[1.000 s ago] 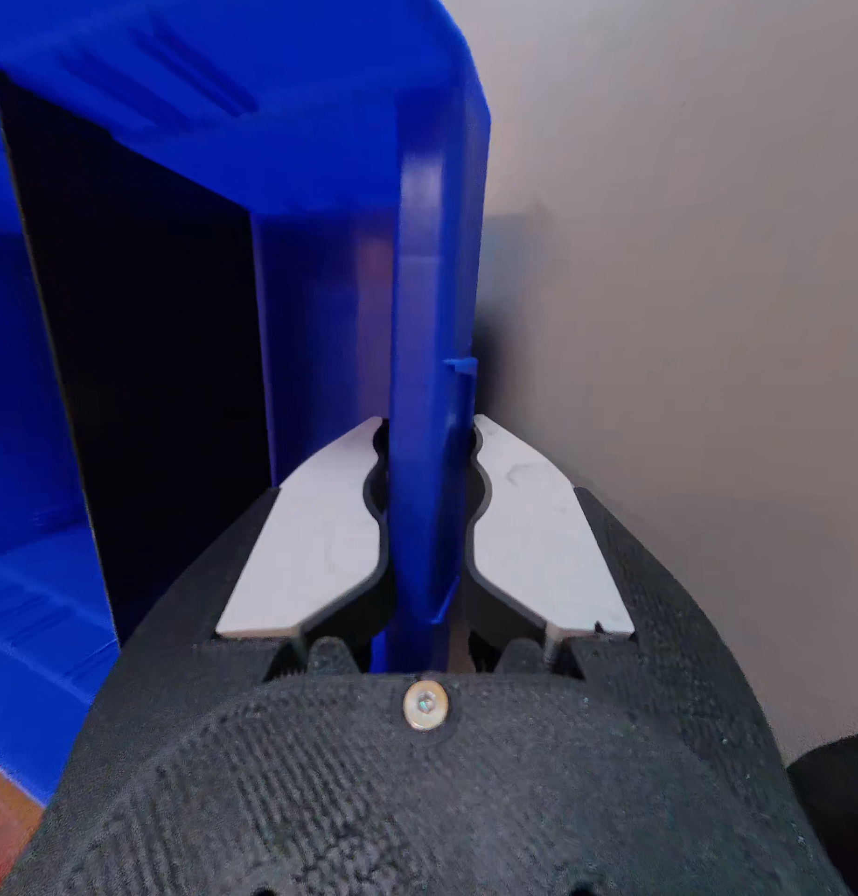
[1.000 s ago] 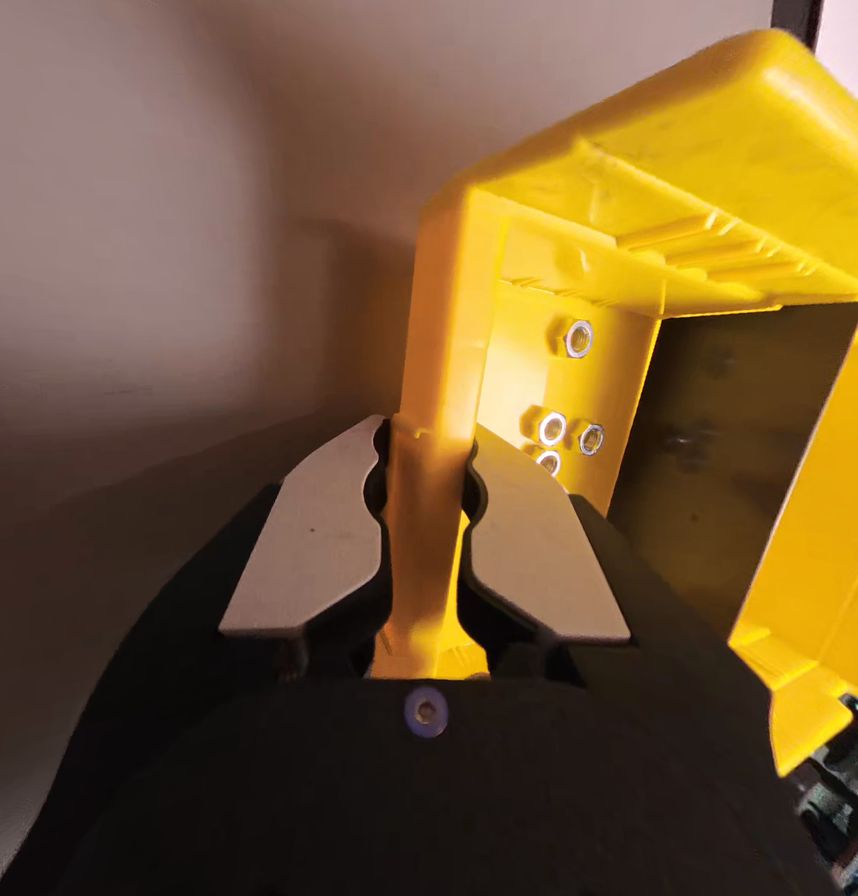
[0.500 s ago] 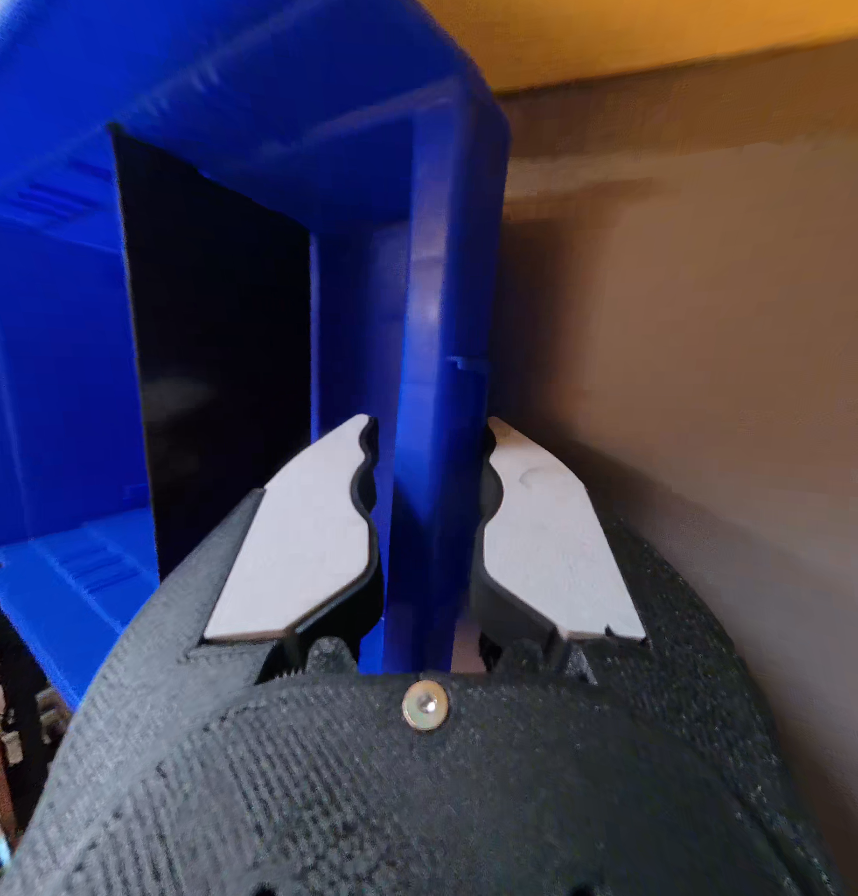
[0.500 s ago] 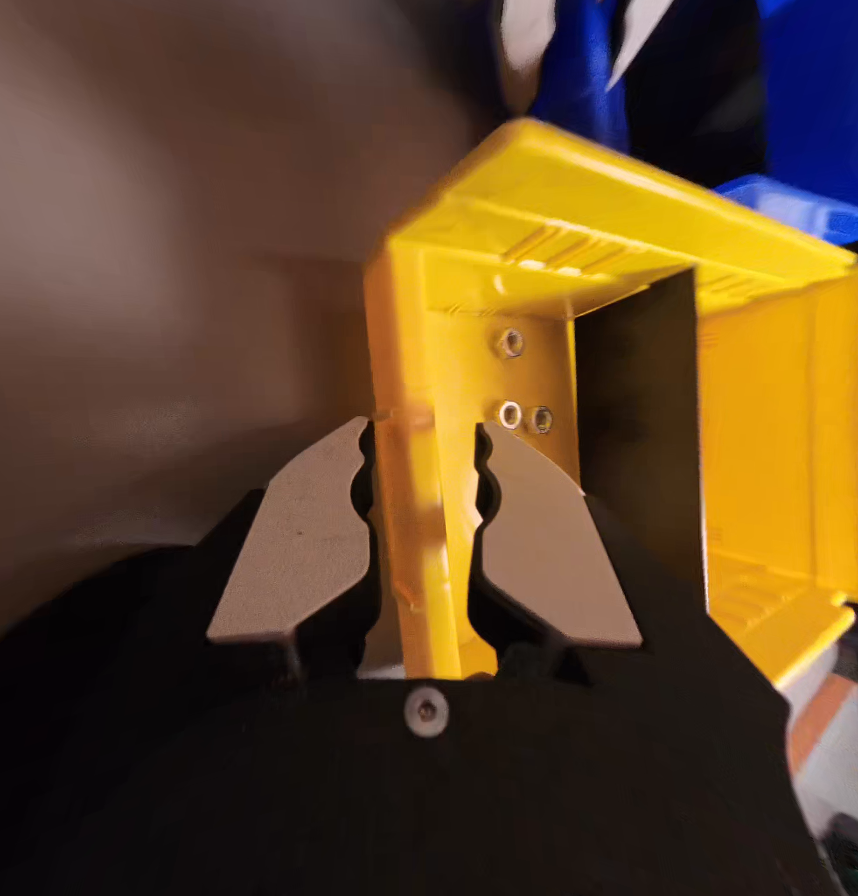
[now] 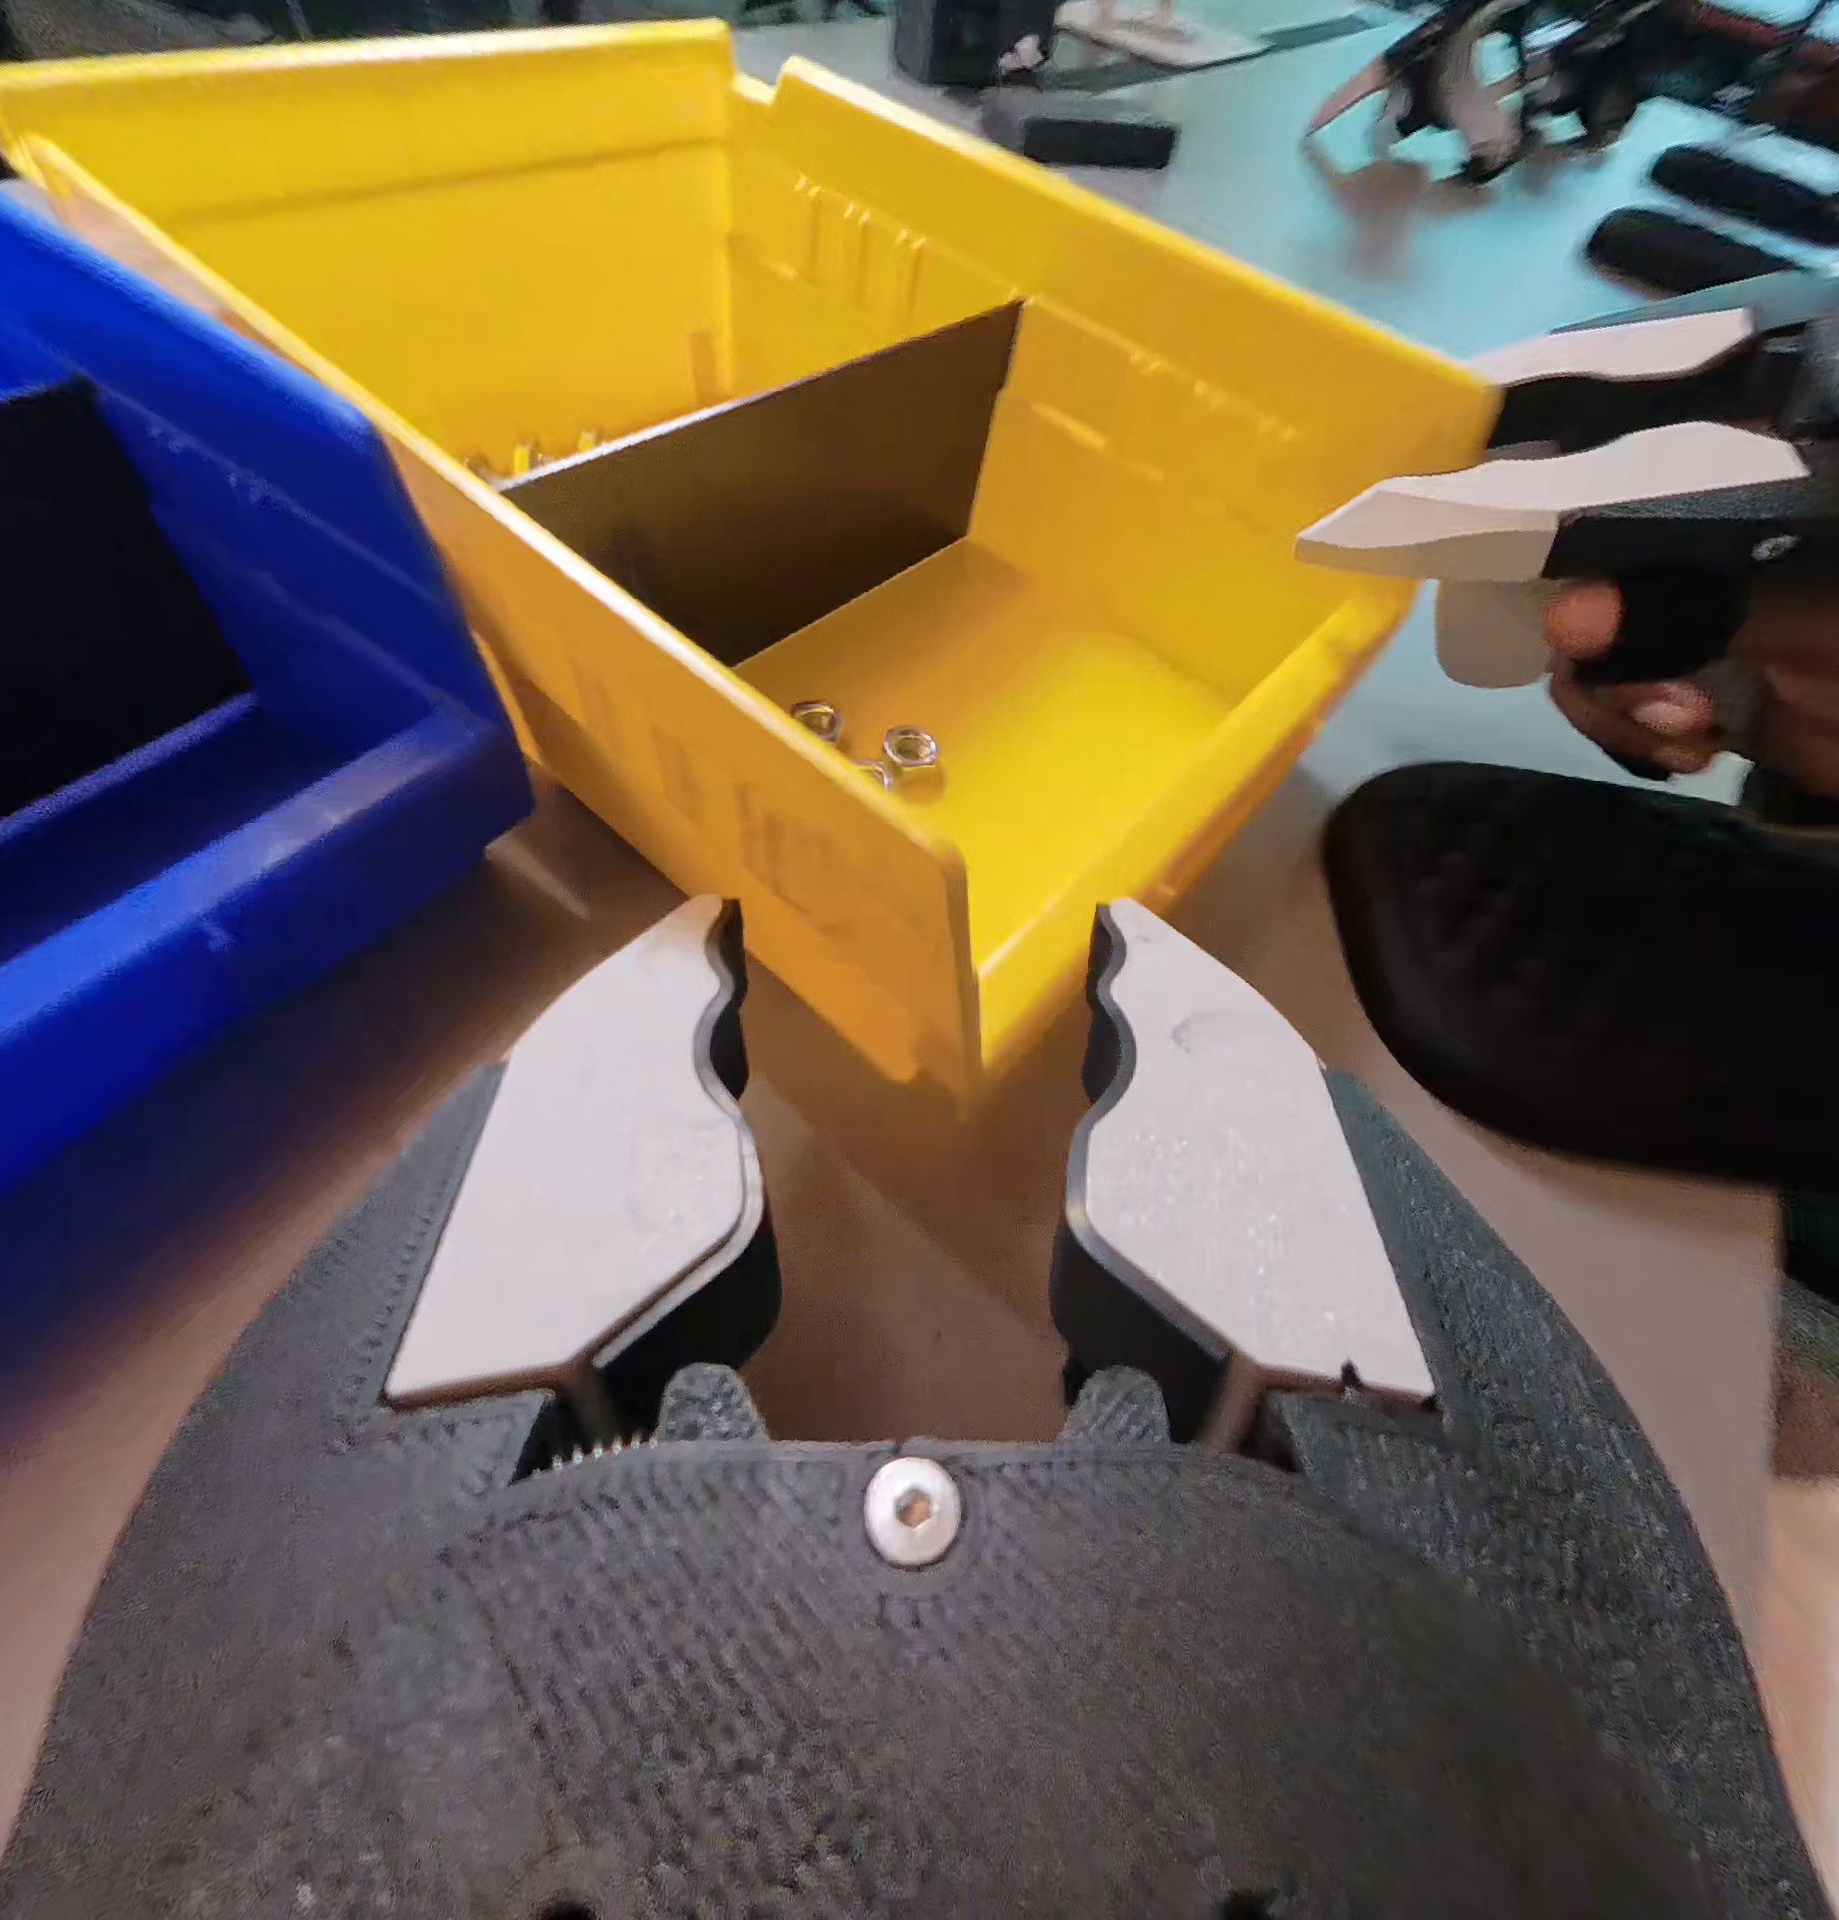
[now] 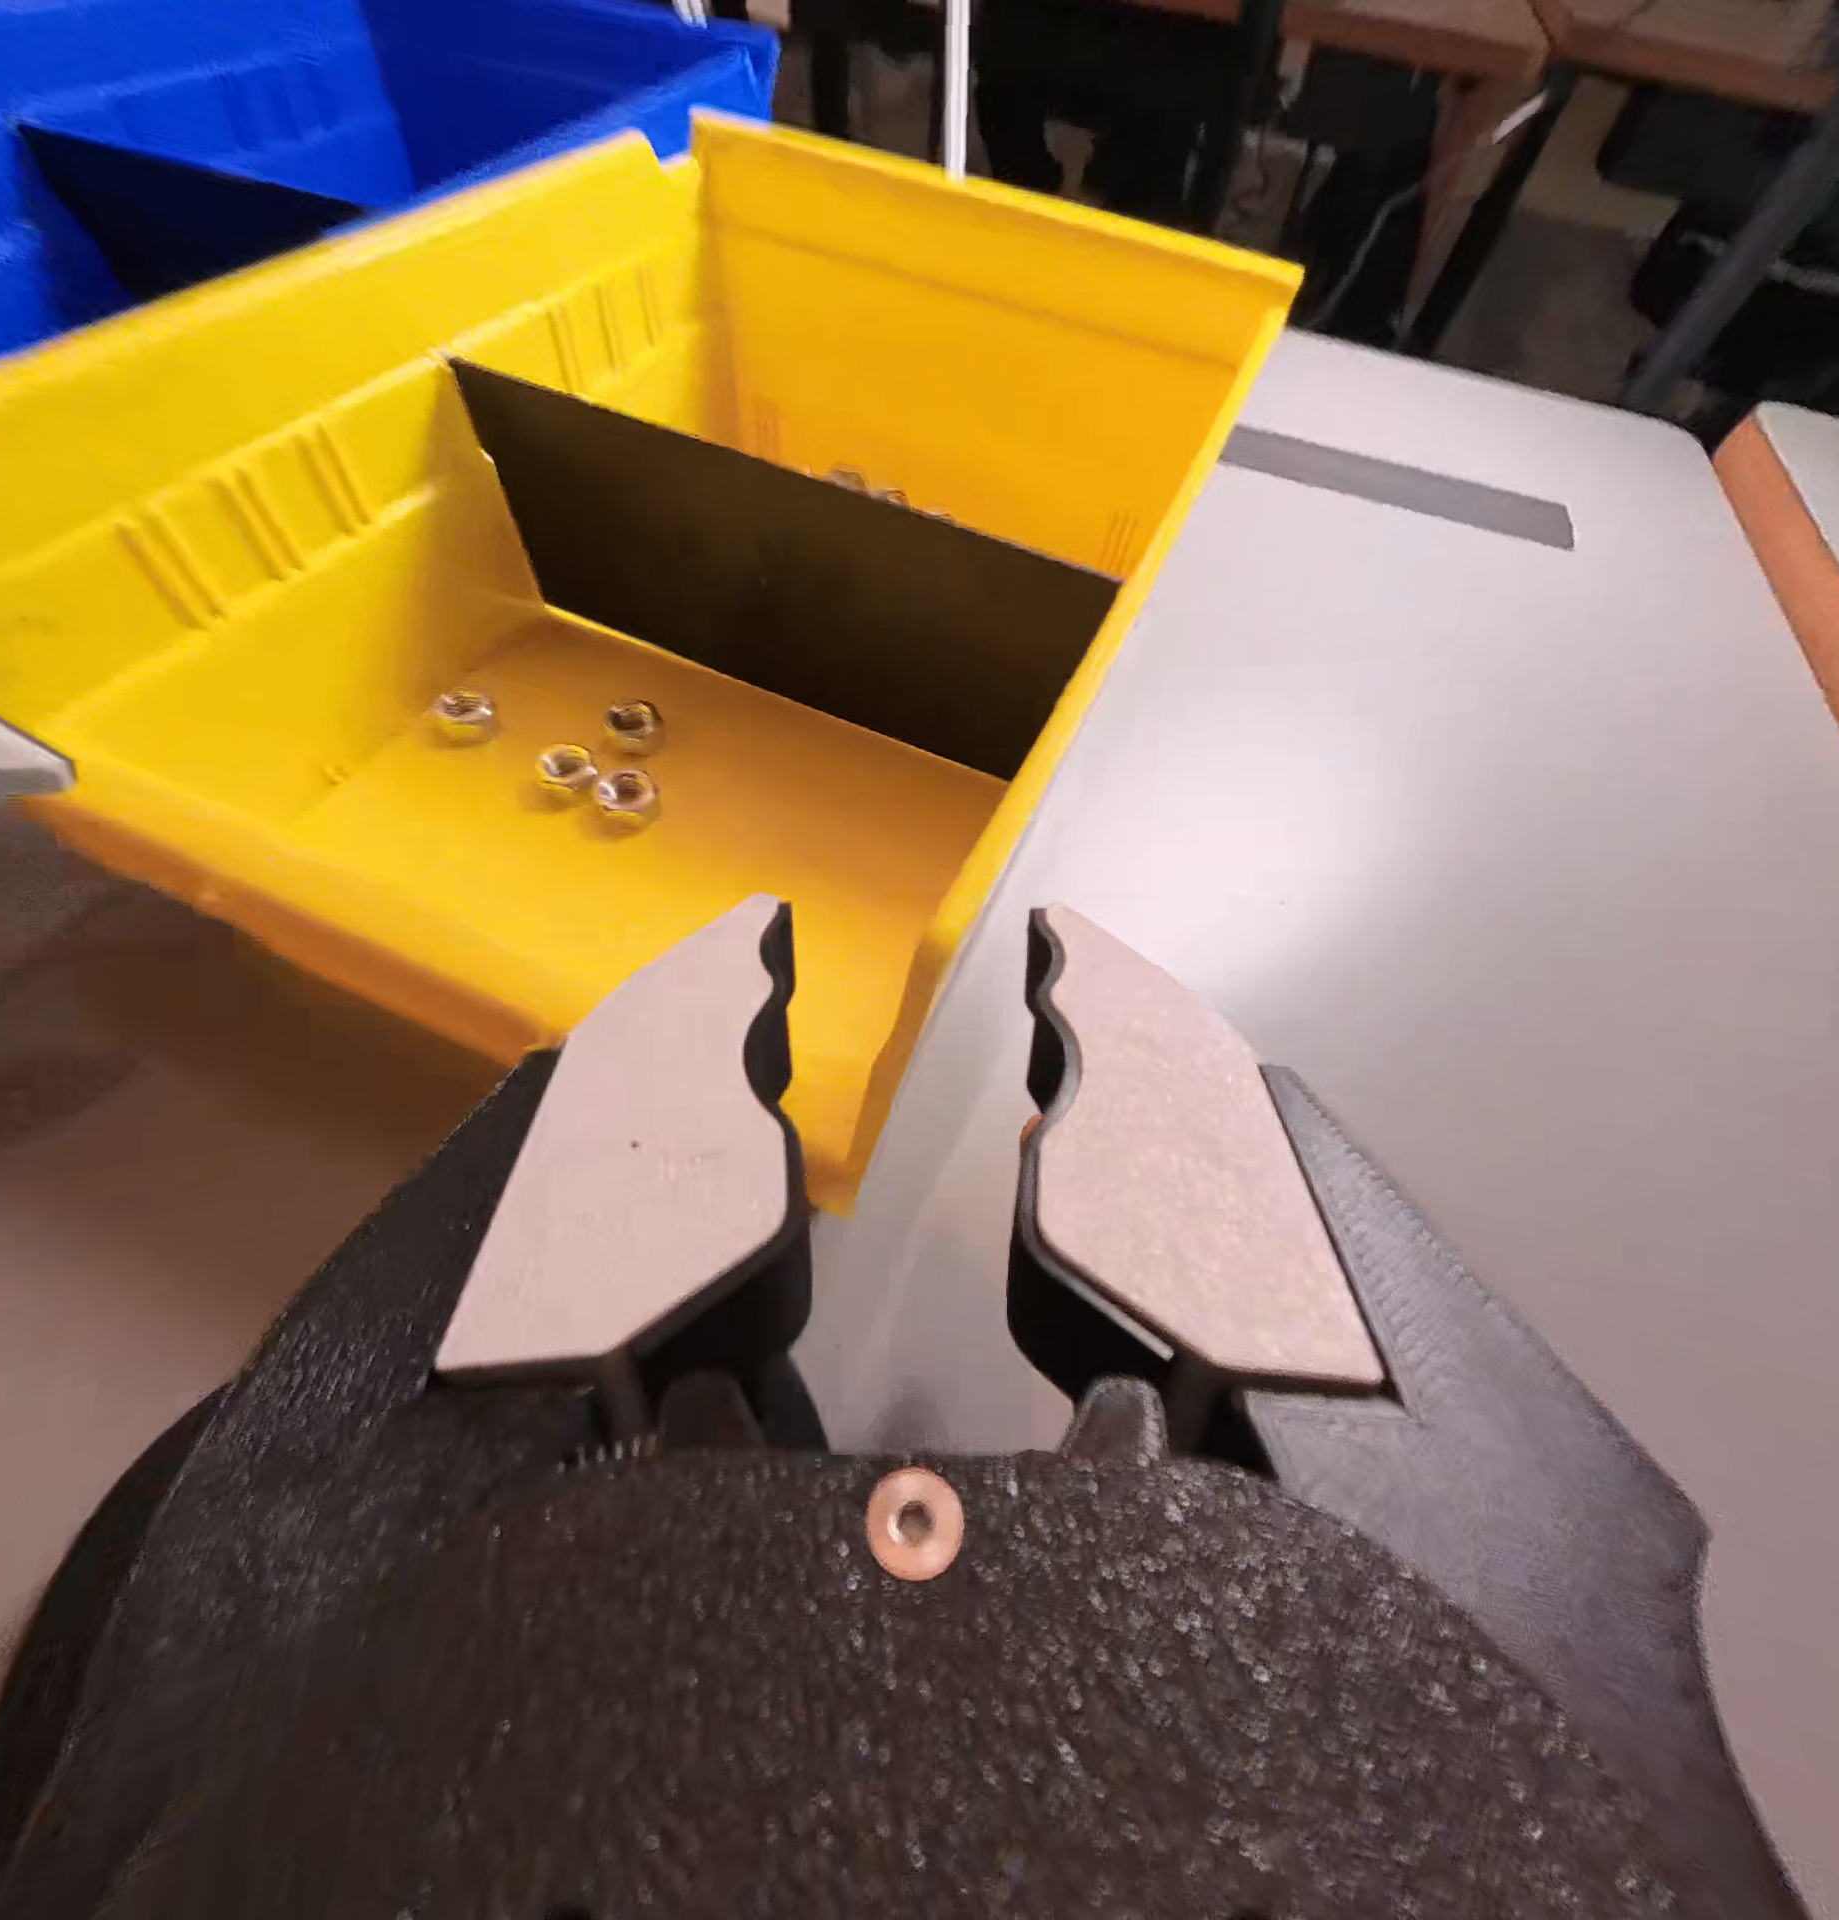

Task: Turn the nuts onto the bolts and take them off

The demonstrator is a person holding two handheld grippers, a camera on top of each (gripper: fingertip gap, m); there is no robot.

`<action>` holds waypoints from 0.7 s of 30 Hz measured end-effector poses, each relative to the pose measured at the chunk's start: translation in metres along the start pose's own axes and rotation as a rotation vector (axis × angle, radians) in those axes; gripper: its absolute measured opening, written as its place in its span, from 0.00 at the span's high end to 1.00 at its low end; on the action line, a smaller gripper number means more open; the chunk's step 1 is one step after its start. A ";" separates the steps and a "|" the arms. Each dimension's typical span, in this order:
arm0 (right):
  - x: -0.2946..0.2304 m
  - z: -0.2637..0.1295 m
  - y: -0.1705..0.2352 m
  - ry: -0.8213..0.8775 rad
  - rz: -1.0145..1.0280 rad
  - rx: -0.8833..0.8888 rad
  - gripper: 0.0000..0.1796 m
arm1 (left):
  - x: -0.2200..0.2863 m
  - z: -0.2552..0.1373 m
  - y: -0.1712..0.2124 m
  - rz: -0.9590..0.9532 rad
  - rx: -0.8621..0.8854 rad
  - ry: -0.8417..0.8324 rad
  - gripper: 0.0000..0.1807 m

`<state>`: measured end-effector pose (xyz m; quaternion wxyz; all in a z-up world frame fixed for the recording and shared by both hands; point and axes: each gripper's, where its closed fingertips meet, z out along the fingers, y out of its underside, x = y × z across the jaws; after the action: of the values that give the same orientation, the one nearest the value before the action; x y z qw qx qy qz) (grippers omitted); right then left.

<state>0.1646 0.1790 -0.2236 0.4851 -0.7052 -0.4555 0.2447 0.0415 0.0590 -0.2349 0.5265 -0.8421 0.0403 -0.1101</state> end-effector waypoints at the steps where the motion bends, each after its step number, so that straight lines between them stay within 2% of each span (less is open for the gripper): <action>1: 0.001 0.008 0.003 0.014 -0.004 -0.029 0.82 | 0.000 0.012 0.001 -0.014 -0.005 -0.031 0.66; 2: 0.003 0.011 0.003 0.038 0.010 -0.026 0.84 | -0.005 0.020 0.000 -0.022 0.003 -0.098 0.68; 3: 0.007 0.012 0.003 0.065 0.014 -0.027 0.89 | -0.015 0.022 -0.003 0.000 0.020 -0.182 0.76; 4: 0.012 0.010 0.000 0.094 0.016 -0.001 0.94 | -0.019 0.024 -0.004 0.007 0.025 -0.209 0.77; 6: 0.019 0.002 -0.005 0.161 -0.002 0.040 0.96 | -0.017 0.025 -0.010 -0.031 0.044 -0.190 0.81; 11: 0.021 -0.022 -0.020 0.239 -0.005 0.146 0.97 | -0.011 0.013 -0.033 0.128 0.115 -0.265 0.89; 16: 0.005 -0.049 -0.072 0.225 -0.036 0.261 0.96 | -0.013 -0.026 -0.081 0.149 0.212 -0.275 0.91; 21: -0.026 -0.078 -0.145 0.188 -0.109 0.403 0.95 | -0.016 -0.090 -0.131 0.195 0.325 -0.342 0.92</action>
<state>0.1553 0.1367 -0.0622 0.6691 -0.5881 -0.3874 0.2375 -0.0011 0.0412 -0.0821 0.6623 -0.7448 0.0133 0.0804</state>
